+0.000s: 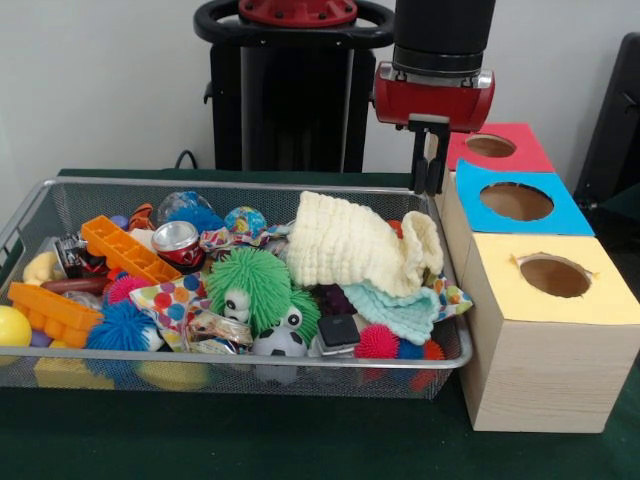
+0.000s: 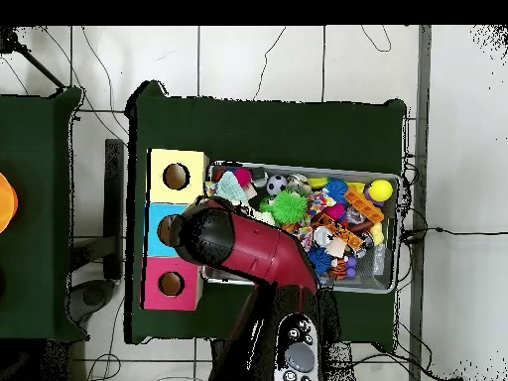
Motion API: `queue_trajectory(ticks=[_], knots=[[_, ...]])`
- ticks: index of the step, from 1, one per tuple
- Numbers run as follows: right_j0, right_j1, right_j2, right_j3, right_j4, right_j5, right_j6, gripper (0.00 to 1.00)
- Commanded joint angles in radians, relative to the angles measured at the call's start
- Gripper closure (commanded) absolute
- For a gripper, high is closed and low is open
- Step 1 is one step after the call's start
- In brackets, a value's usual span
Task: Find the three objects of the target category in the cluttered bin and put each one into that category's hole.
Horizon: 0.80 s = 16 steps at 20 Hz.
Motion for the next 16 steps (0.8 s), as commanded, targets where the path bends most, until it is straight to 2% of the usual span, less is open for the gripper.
queue_trajectory(ticks=[1,10,16], knots=[[-0.035,0.048,0.09,-0.002,-0.032,-0.008,0.11,1.0],[-0.068,0.061,0.129,0.006,-0.026,-0.036,0.095,1.0],[-0.059,0.068,0.108,-0.028,-0.038,-0.01,0.104,1.0]])
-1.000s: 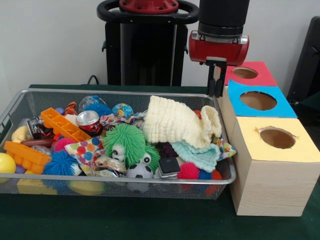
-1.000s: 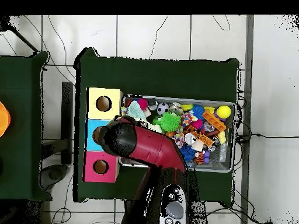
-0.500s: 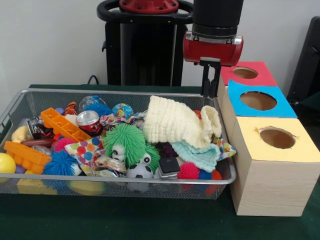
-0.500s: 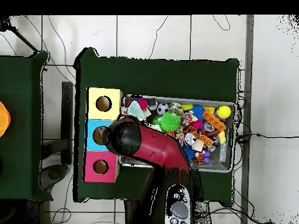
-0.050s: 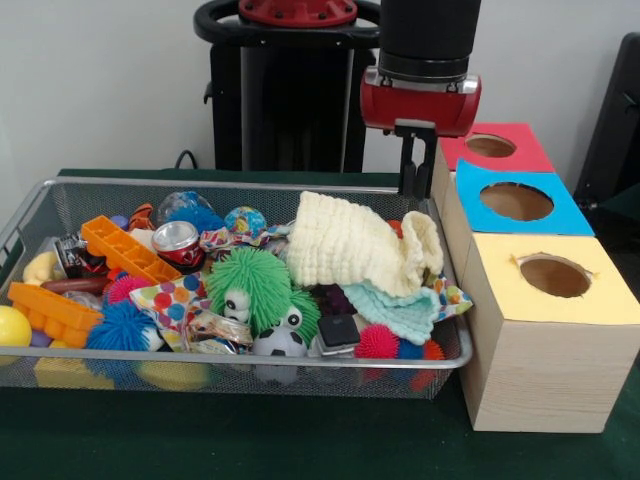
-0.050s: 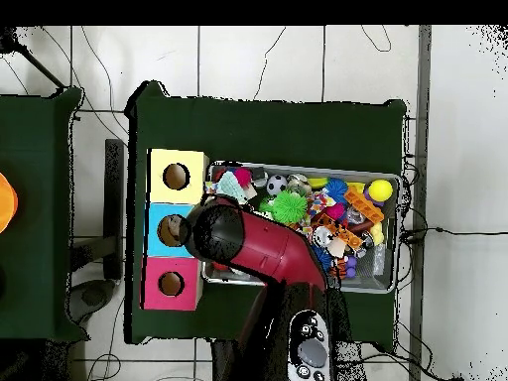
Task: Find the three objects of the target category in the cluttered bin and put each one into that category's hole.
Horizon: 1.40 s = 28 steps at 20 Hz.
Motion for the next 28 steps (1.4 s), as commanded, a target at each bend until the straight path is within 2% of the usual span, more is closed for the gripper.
queue_trajectory(ticks=[1,5,16,22,28], knots=[[-0.023,0.061,0.088,-0.03,-0.038,-0.009,0.106,1.0],[-0.036,0.065,0.11,-0.033,-0.028,-0.001,0.097,1.0],[-0.021,0.068,0.092,-0.062,-0.033,0.027,0.106,1.0],[-0.039,0.082,0.097,-0.091,-0.041,0.044,0.081,1.0],[-0.055,0.056,0.089,-0.1,-0.053,0.08,0.061,1.0]])
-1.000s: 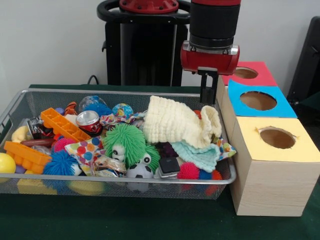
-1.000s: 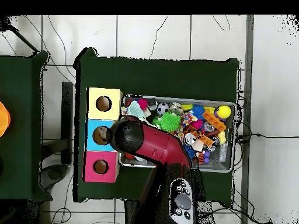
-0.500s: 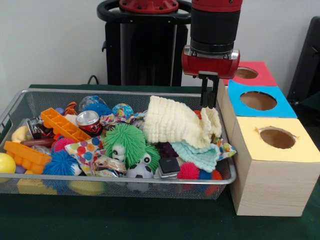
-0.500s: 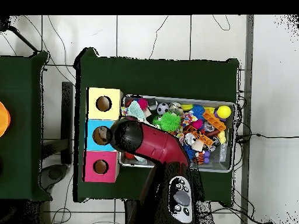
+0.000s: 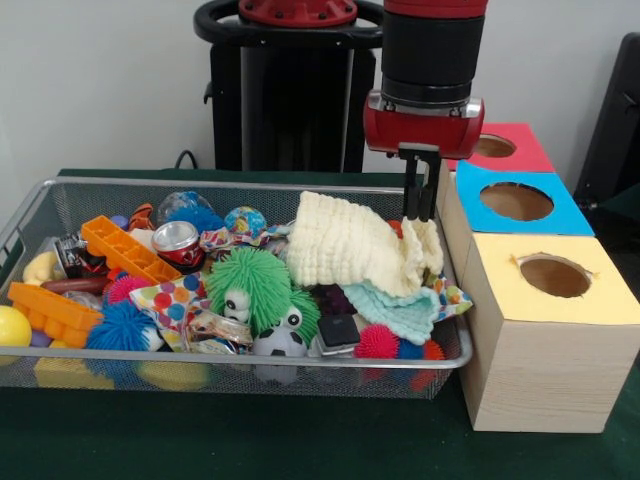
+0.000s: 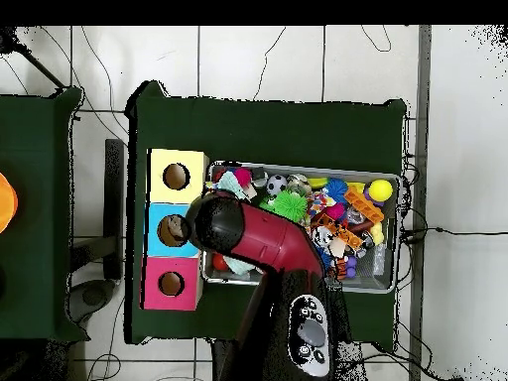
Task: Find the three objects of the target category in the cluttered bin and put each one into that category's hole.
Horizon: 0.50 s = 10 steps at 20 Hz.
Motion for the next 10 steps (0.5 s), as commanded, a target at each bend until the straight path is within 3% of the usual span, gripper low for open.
queue_trajectory(ticks=[1,10], knots=[[-0.051,0.015,0.074,-0.057,-0.053,0.079,0.056,1.0],[-0.082,0.021,0.082,-0.09,-0.073,0.105,0.021,1.0]])
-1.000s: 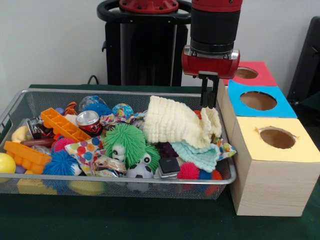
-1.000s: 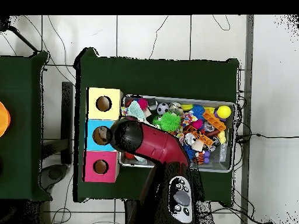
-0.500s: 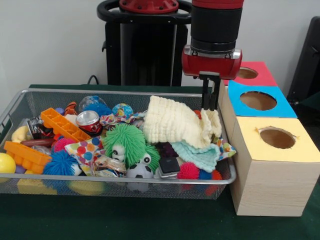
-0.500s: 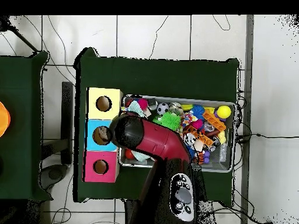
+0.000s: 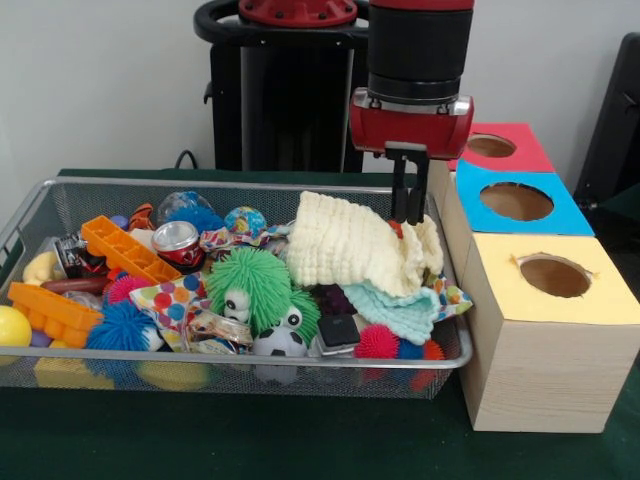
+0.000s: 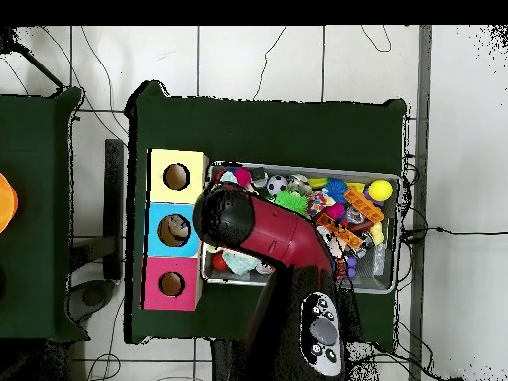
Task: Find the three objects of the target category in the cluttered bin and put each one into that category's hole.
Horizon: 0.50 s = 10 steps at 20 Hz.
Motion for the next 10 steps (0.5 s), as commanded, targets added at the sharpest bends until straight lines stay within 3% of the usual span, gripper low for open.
queue_trajectory(ticks=[1,10], knots=[[-0.057,0.026,0.08,-0.069,-0.075,0.104,0.02,1.0],[-0.097,0.019,0.106,-0.053,-0.106,0.08,0.017,1.0]])
